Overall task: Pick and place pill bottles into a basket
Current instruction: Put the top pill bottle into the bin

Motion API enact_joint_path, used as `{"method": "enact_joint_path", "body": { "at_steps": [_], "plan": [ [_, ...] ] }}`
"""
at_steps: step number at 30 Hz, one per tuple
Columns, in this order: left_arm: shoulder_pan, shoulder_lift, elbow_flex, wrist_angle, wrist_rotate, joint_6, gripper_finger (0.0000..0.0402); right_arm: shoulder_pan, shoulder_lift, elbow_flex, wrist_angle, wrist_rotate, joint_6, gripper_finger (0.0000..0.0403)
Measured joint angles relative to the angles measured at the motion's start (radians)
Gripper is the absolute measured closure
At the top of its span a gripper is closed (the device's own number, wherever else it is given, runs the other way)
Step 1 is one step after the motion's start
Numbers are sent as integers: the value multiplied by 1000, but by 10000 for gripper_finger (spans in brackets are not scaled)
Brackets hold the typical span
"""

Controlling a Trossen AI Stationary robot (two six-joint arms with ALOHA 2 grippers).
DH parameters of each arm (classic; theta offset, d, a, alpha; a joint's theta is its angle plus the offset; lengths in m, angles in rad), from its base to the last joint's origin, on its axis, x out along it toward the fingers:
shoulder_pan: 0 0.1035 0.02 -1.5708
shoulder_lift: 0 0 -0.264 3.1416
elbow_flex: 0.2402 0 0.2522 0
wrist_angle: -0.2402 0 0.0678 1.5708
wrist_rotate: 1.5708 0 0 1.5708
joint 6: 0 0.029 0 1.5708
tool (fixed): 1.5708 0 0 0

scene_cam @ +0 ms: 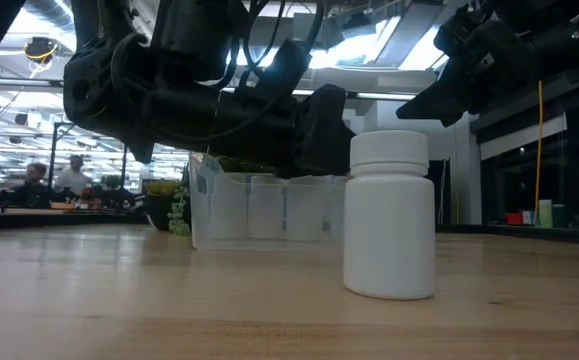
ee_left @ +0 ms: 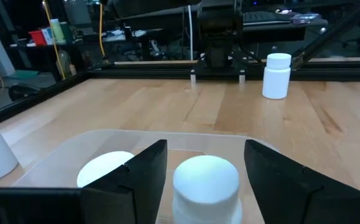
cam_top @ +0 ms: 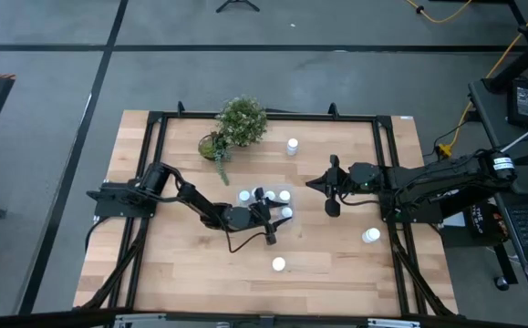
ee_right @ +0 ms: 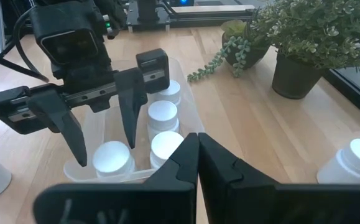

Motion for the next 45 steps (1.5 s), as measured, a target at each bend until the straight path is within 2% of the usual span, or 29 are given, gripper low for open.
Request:
{"method": "enact_joint_path", "body": {
  "at_steps": [10, 17, 20, 26, 29, 41, 45],
  "plan": [
    [-2, -12, 0, 8, 1, 32, 193, 0, 0, 0, -1, 0, 0, 391],
    [-32, -104, 0, -17, -11, 132, 192, 0, 0, 0, -2, 0, 1, 391],
    [-49, -169, 0, -98, -13, 160, 192, 0, 0, 0, -2, 0, 1, 391],
    [-69, -348, -5, -367, -9, 165, 197, 0, 0, 0, -3, 0, 0, 391],
    [-74, -436, -32, -468, -4, 180, 218, 0, 0, 0, -3, 0, 0, 391],
    [-66, -789, -373, -457, -63, 99, 369, 0, 0, 0, -14, 0, 24, 391],
    [-66, -902, -461, -457, -54, 99, 397, 0, 0, 0, -14, 0, 23, 391]
  ]
}}
